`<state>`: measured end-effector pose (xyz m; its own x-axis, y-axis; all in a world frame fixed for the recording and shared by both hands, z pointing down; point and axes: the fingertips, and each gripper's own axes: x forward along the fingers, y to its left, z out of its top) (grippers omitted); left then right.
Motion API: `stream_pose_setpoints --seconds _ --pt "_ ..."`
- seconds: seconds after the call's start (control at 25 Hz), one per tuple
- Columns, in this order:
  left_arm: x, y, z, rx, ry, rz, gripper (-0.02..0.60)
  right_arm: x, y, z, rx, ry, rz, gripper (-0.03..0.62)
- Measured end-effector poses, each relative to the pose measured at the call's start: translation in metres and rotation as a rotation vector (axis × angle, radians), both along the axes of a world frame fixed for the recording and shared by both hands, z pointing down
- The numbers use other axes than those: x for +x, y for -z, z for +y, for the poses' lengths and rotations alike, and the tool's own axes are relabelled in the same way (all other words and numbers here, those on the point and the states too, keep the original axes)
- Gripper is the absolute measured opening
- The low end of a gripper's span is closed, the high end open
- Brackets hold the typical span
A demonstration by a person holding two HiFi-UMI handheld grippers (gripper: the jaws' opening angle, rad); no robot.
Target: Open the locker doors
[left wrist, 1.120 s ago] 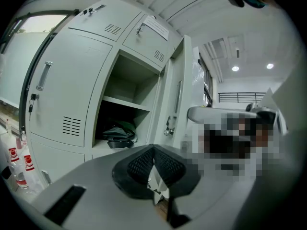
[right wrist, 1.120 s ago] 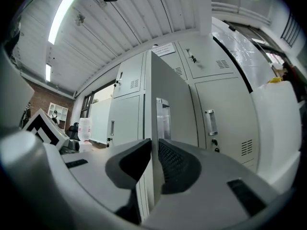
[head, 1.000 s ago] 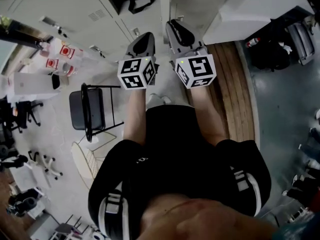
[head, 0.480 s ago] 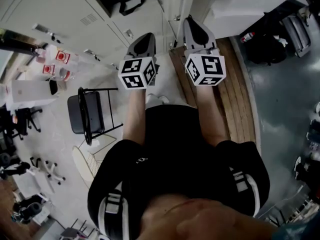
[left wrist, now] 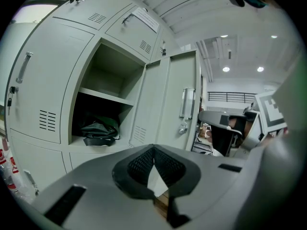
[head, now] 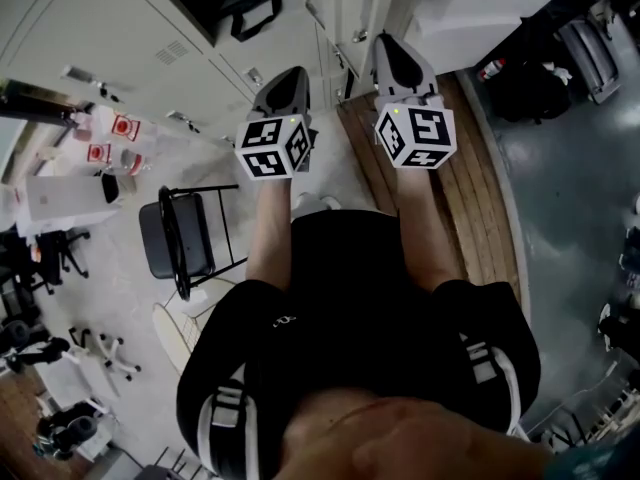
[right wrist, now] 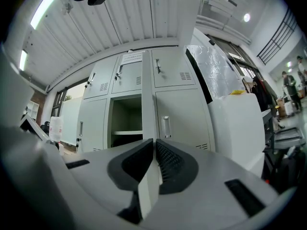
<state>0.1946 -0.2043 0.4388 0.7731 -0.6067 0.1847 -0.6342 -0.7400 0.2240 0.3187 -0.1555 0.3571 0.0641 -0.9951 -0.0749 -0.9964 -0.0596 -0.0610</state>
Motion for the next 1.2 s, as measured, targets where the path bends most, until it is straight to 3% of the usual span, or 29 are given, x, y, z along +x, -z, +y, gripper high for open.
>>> stream_pose_setpoints --seconds 0.48,1.2 --pt "-0.007 -0.007 -0.004 -0.015 0.033 0.002 0.011 -0.028 0.032 0.001 0.089 0.072 0.059 0.034" --pt "-0.128 -0.005 -0.025 0.025 0.353 -0.005 0.011 -0.138 -0.015 -0.056 -0.023 0.366 0.001 0.034"
